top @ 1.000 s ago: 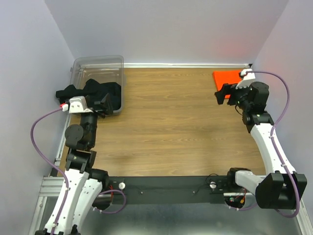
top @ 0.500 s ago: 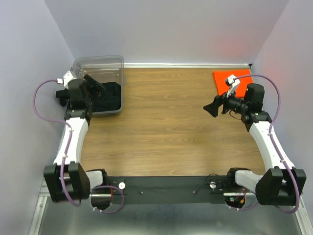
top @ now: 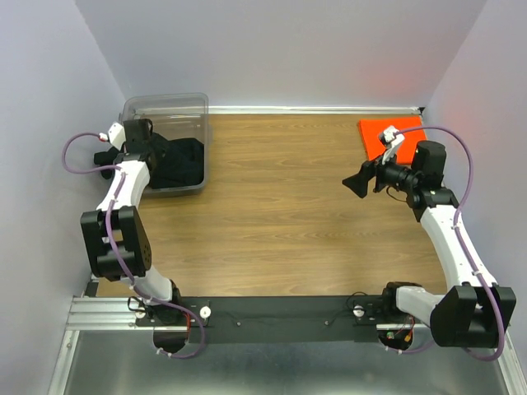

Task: Fold and stack the t-shirts
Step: Grab the tshirt from the pile

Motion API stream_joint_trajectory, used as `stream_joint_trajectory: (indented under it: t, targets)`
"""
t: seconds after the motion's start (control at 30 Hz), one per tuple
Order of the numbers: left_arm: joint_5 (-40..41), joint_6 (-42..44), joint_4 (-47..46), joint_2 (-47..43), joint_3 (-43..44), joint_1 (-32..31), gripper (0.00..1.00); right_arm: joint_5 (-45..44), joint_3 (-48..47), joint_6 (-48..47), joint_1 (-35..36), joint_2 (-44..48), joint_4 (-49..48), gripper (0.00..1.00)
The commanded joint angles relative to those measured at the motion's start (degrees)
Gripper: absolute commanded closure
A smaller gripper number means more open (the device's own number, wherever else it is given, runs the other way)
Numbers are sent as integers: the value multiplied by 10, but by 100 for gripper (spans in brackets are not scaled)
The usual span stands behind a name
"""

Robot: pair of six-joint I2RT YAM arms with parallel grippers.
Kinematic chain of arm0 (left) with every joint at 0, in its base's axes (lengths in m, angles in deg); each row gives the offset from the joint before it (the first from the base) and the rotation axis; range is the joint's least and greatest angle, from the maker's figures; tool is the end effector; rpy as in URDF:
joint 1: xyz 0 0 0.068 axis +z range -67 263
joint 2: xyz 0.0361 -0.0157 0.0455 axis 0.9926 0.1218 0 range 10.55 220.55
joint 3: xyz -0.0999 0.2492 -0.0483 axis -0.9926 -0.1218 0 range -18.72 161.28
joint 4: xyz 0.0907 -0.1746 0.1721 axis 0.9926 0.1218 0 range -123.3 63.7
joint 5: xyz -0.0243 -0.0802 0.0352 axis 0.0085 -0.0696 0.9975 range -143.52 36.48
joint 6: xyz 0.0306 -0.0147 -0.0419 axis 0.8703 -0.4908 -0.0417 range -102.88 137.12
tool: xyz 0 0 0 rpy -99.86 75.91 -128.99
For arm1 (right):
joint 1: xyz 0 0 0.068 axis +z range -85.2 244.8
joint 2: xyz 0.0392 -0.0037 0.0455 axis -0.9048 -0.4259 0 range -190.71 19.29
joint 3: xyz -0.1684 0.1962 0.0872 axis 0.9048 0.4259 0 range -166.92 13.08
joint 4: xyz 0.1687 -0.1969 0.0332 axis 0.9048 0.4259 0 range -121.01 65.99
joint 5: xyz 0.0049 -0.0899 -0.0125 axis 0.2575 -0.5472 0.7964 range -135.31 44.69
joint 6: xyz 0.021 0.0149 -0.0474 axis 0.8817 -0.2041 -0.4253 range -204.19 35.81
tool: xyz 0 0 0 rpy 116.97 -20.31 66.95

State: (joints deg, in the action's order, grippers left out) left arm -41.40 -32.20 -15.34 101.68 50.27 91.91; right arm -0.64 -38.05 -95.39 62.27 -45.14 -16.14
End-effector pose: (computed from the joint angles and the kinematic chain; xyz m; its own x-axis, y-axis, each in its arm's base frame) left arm 0.3525 0.0627 0.2706 -0.1796 -0.7787 -0.6011 -0.6846 0.5378 -0.4921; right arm 0.2467 0.0142 0.3069 -0.3483 -0.1229 -0.9293 -0.6682 0.7278 0.1542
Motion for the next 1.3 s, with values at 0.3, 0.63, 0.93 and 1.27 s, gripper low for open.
stream_joint_trajectory:
  t: [0.3, 0.63, 0.93, 1.27]
  targets:
    - [30, 2, 28, 61, 35, 2, 80, -15, 2, -11, 1, 17, 10, 0]
    - [-33, 93, -87, -130, -26, 3, 100, -26, 2, -12, 2, 19, 10, 0]
    - [-72, 15, 12, -91, -90, 29, 3, -27, 2, -13, 1, 19, 10, 0]
    - [-53, 28, -8, 32, -38, 37, 65, -37, 3, -15, 1, 18, 9, 0]
